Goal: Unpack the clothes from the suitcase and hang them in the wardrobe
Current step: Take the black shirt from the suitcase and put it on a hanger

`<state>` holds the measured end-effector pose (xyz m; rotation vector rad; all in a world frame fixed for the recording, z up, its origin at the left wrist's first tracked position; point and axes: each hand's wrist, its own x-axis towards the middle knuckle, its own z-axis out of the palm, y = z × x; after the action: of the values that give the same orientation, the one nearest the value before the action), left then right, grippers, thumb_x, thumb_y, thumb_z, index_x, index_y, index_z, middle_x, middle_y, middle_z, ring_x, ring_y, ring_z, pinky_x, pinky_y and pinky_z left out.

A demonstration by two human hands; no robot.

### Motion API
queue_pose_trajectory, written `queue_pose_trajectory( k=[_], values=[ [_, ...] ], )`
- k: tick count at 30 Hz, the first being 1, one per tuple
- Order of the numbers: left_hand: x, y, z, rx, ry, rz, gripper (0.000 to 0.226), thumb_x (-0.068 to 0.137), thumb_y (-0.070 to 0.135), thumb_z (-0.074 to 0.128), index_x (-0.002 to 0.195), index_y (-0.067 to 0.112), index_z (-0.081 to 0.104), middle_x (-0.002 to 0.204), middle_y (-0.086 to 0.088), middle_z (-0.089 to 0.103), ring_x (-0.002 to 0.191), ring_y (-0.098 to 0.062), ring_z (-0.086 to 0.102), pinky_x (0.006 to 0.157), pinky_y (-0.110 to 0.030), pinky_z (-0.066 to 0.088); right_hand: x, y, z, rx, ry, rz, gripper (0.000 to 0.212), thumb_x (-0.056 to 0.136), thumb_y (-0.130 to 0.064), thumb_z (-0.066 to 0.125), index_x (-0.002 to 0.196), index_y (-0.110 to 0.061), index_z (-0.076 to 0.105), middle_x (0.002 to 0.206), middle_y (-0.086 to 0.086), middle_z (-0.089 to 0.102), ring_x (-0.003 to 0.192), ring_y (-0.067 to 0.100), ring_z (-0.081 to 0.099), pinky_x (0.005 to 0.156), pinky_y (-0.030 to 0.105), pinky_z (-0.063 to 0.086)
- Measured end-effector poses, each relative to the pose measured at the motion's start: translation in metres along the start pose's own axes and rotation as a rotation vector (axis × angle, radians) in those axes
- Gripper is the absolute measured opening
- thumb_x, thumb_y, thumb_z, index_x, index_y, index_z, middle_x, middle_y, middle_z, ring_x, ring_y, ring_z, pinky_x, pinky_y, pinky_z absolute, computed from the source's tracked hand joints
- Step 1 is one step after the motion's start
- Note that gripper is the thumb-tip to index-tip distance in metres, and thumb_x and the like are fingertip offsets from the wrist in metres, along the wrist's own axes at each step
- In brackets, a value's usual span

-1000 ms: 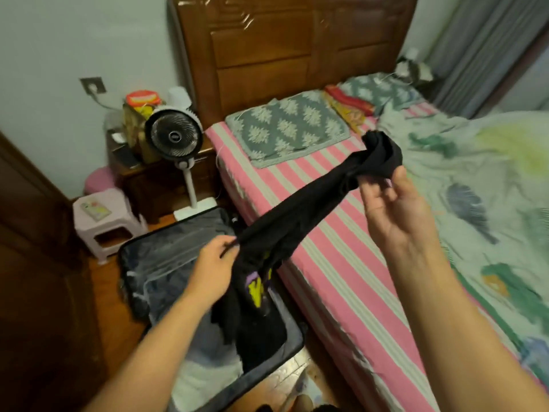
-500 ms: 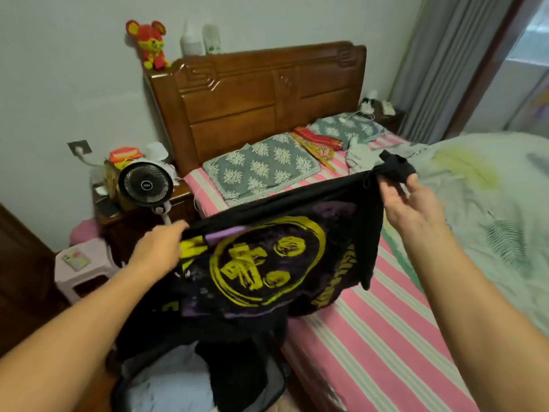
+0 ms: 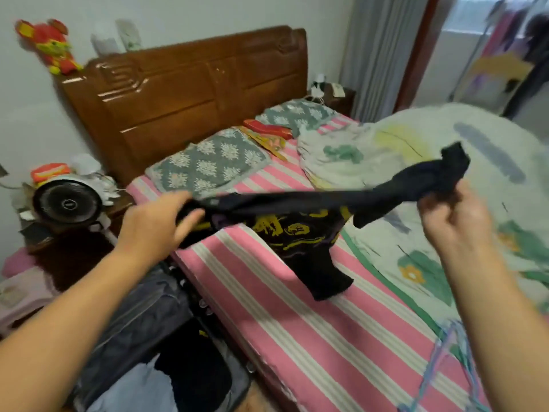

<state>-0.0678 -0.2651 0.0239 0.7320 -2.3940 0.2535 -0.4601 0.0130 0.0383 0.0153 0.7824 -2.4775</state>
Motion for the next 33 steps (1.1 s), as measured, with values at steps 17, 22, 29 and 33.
queue_pose_trajectory(
  k=[17, 22, 29, 33],
  values=[
    [-0.088, 0.198, 0.141, -0.674, -0.976, -0.168, 0.056, 0.096, 0.018, 0.062, 0.147, 0.031, 0.044, 0.138, 0.003, 0.053, 0.126, -0.013, 0.053, 0.111, -0.036, 0.042, -0.076, 0.049, -0.168, -0.361, 0.049, 0.623, 0.026, 0.090, -0.005, 0.048, 0.065, -0.012, 0.049, 0.063, 0.010, 0.051, 0.051, 0.020, 0.053, 0.052, 0.030, 0.048],
    [-0.027, 0.260, 0.128, -0.456, -0.932, 0.401, 0.103, 0.086, 0.017, 0.070, 0.155, 0.051, 0.001, 0.166, 0.002, -0.013, 0.154, -0.027, 0.001, 0.124, -0.045, 0.019, -0.112, -0.010, -0.119, -0.570, -0.513, 0.633, 0.015, 0.092, -0.010, 0.051, 0.080, -0.009, 0.042, 0.061, 0.002, 0.045, 0.053, 0.011, 0.043, 0.049, 0.021, 0.037],
    [-0.019, 0.307, 0.140, -0.394, -0.908, 0.463, 0.025, 0.081, 0.038, 0.051, 0.097, 0.022, 0.061, 0.106, -0.008, 0.069, 0.104, -0.038, 0.064, 0.082, -0.041, 0.053, -0.089, -0.071, -0.087, -0.813, -0.453, 0.328, 0.022, 0.081, -0.029, 0.070, 0.078, -0.012, 0.057, 0.068, 0.005, 0.044, 0.058, 0.014, 0.040, 0.052, 0.031, 0.026],
    [0.038, 0.259, 0.117, -0.219, -0.432, -0.095, 0.005, 0.080, 0.021, 0.058, 0.083, 0.018, 0.054, 0.085, -0.012, 0.067, 0.083, -0.042, 0.065, 0.063, -0.042, 0.051, -0.076, -0.073, -0.074, -0.874, -0.217, 0.032, 0.023, 0.092, -0.019, 0.061, 0.069, -0.019, 0.061, 0.061, -0.004, 0.050, 0.054, 0.011, 0.043, 0.049, 0.027, 0.028]
  ],
)
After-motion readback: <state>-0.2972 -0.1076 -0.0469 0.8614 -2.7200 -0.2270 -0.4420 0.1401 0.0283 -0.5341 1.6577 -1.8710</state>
